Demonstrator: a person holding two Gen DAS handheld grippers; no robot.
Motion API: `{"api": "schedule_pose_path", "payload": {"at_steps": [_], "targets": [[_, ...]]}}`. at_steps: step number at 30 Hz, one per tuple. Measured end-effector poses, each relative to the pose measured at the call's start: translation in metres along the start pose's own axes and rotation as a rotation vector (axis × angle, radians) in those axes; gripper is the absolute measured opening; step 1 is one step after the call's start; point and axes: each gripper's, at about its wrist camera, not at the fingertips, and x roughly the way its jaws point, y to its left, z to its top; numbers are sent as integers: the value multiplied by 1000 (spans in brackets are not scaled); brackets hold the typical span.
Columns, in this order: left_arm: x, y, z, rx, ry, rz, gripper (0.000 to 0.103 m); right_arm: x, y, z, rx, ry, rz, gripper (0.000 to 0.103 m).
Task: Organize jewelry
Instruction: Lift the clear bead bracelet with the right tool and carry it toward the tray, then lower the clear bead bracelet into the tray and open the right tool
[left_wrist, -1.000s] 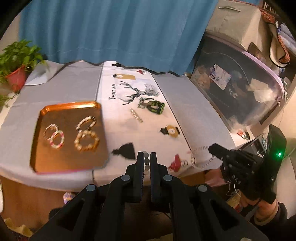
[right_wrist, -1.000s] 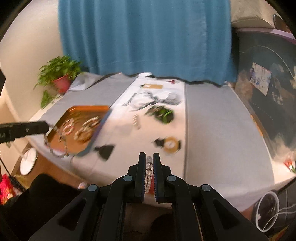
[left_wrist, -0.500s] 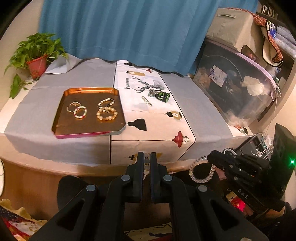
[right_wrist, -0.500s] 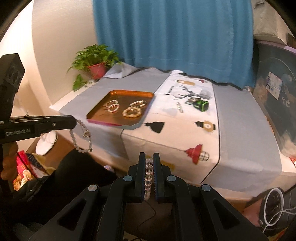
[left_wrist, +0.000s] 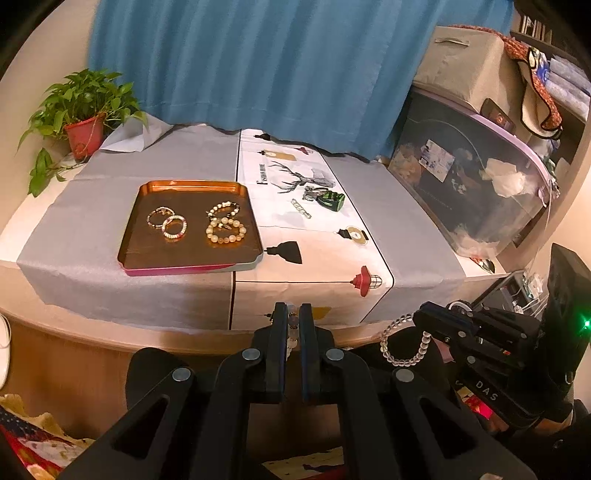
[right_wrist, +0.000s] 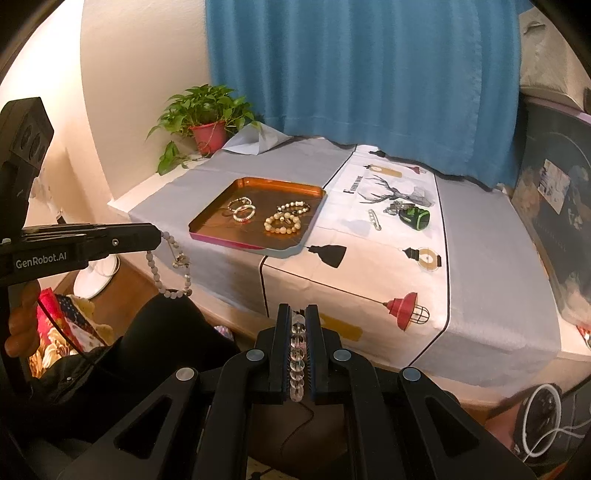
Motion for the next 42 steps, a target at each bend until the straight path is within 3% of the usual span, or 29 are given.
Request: {"api": "schedule_pose_path", "payload": {"at_steps": [23,42], "targets": [[16,43,21,-57,5,57,4,35,7,27,-38,38,16,8],[62,110,84,-89,-33,154,4,133,19,99,-62,35,118,8]]}}
